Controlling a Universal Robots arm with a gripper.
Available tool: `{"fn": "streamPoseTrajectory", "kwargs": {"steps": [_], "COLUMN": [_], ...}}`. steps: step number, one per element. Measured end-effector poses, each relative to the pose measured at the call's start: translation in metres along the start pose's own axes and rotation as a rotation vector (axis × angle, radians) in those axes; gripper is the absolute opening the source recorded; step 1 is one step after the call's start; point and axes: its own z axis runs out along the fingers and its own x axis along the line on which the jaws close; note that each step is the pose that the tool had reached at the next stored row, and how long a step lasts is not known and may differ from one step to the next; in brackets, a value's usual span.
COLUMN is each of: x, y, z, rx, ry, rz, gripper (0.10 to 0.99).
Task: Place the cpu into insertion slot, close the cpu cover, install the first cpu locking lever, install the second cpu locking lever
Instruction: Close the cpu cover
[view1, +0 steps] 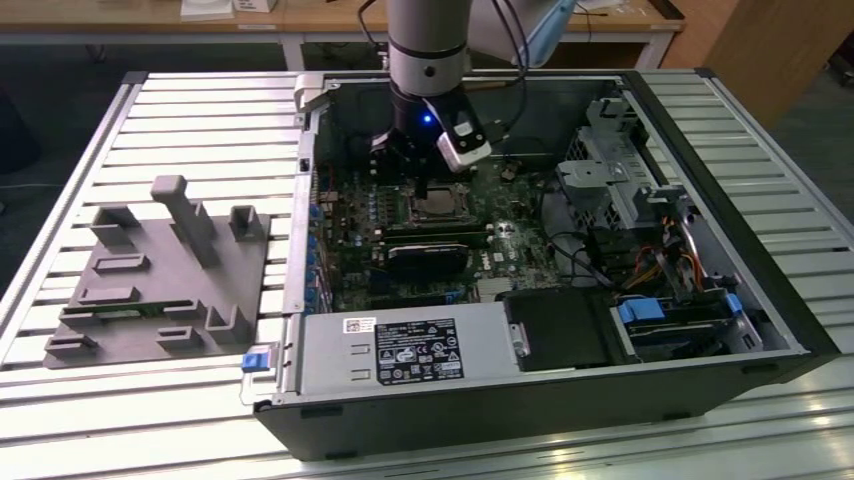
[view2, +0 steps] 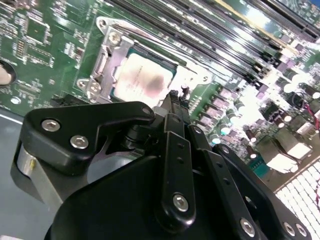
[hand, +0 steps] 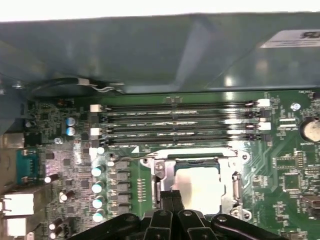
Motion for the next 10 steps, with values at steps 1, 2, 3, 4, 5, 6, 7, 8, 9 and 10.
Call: {"fn": "streamPoseTrajectory", "kwargs": {"steps": [1, 2, 3, 4, 5, 6, 7, 8, 9, 10], "x": [-0.0026, -0.0054, -0.0083, -0.0117, -0.0148, -0.0178, -0.0208, -0.0235, -0.0247, -0.0248], "y": [0.0001, 0.0003, 0.0005, 0.0006, 0.0008, 0.001, 0.0012, 0.0013, 0.0013, 0.0013], "z": [0.0, 0.0001, 0.0001, 0.0002, 0.0002, 0.0003, 0.0003, 0.0004, 0.0003, 0.0003], "rx": [0.0, 0.0, 0.0, 0.0, 0.0, 0.0, 0.0, 0.0, 0.0, 0.0], "ry": [0.0, 0.0, 0.0, 0.0, 0.0, -0.0001, 0.0, -0.0001, 0.0, 0.0], "rz": [0.0, 0.0, 0.0, 0.0, 0.0, 0.0, 0.0, 0.0, 0.0, 0.0], "gripper": [0.106, 0.106, 0.106, 0.106, 0.106, 0.106, 0.106, 0.106, 0.106, 0.106]}}
